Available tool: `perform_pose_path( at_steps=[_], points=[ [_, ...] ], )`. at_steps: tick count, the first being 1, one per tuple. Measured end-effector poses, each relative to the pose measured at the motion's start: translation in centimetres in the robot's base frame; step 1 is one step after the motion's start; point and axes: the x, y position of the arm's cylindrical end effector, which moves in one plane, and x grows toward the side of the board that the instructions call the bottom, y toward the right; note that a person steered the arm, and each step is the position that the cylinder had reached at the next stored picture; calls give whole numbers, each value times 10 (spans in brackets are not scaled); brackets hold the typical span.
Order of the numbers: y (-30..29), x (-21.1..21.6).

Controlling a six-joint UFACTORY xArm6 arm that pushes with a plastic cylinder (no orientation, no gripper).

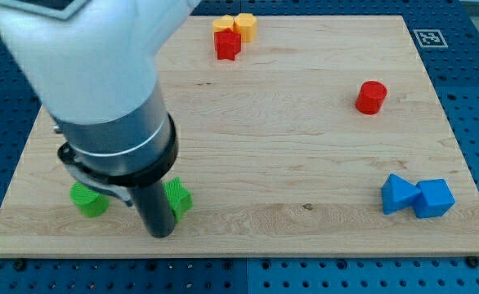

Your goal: Move the green star to the bottom left of the red star

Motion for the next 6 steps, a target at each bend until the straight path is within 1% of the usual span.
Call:
perform_pose_path(
  at_steps=[2,4,6],
  points=[
    [28,-64],
    [35,-146],
    [43,-237]
  ],
)
